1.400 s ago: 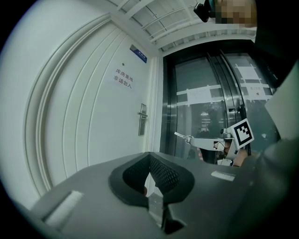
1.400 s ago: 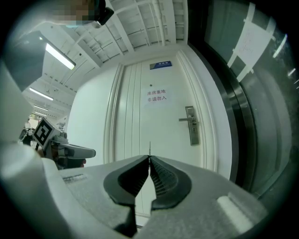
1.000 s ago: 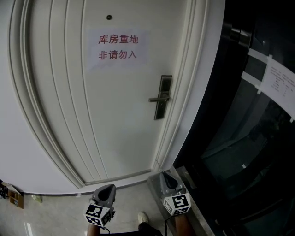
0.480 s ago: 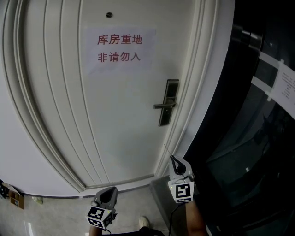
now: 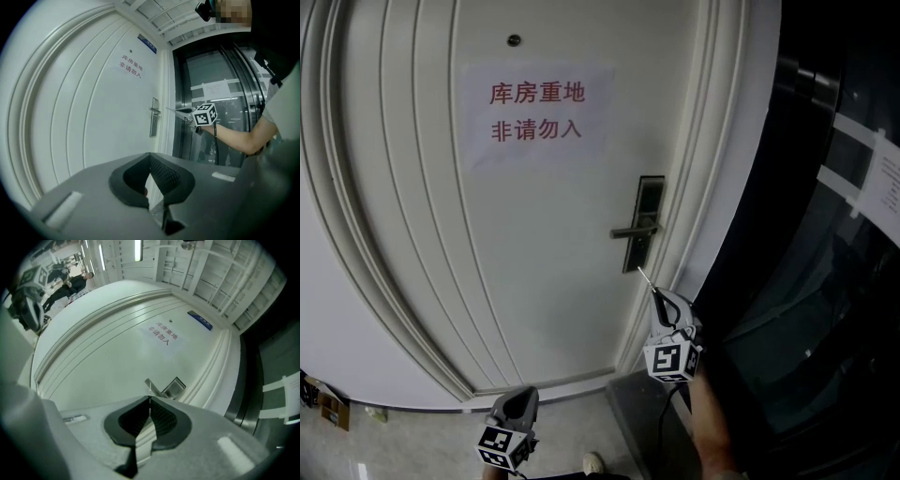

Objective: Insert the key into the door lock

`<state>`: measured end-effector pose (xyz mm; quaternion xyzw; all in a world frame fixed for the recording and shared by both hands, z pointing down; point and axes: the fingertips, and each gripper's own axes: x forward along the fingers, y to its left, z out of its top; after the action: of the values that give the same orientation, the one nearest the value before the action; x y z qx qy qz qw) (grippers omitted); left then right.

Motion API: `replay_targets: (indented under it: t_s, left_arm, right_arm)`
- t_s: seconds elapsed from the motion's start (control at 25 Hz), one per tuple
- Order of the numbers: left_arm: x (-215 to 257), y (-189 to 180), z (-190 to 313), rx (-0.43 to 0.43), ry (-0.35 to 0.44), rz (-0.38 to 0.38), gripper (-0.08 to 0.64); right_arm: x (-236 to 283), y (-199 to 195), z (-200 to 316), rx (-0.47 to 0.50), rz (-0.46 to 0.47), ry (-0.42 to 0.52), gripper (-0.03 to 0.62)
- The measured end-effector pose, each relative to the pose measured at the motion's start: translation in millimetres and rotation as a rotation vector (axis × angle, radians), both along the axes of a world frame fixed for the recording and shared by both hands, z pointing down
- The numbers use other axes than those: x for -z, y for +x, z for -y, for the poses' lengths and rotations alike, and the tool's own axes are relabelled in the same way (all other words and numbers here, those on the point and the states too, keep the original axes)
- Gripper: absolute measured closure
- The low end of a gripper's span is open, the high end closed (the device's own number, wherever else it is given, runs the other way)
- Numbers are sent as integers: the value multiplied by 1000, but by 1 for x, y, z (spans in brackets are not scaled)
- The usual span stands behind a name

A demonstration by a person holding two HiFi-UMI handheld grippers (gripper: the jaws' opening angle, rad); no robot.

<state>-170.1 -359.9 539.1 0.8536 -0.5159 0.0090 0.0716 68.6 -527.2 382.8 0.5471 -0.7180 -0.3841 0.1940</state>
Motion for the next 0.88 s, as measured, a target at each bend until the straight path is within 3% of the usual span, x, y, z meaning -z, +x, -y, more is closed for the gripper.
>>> replay_targets:
  t_s: [0.88]
  left_arm:
    - [-4, 12, 52, 65, -21, 10, 558]
  right_arm:
    - [-45, 40, 141, -114, -258, -46, 581]
